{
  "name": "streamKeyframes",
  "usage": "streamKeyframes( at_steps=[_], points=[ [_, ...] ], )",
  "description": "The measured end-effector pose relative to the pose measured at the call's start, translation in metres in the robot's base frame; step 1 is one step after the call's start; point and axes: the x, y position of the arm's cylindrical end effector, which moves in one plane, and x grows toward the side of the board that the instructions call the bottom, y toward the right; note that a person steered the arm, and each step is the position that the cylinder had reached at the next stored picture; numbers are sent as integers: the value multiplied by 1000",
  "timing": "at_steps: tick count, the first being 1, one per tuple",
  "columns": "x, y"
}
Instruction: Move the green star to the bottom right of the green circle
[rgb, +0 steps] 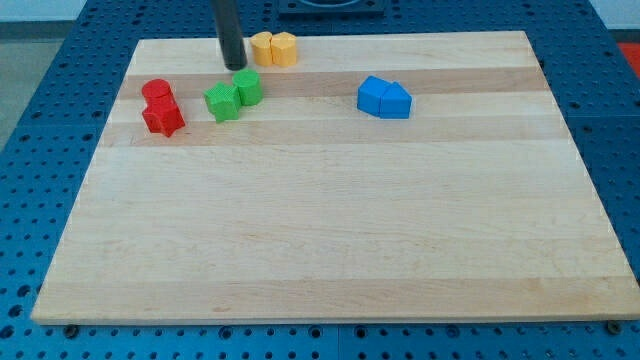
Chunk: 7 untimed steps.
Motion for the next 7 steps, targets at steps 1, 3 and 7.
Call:
streamKeyframes(
  at_steps=[1,3,7],
  points=[
    [5,-30],
    [40,-30],
    [110,38]
  ],
)
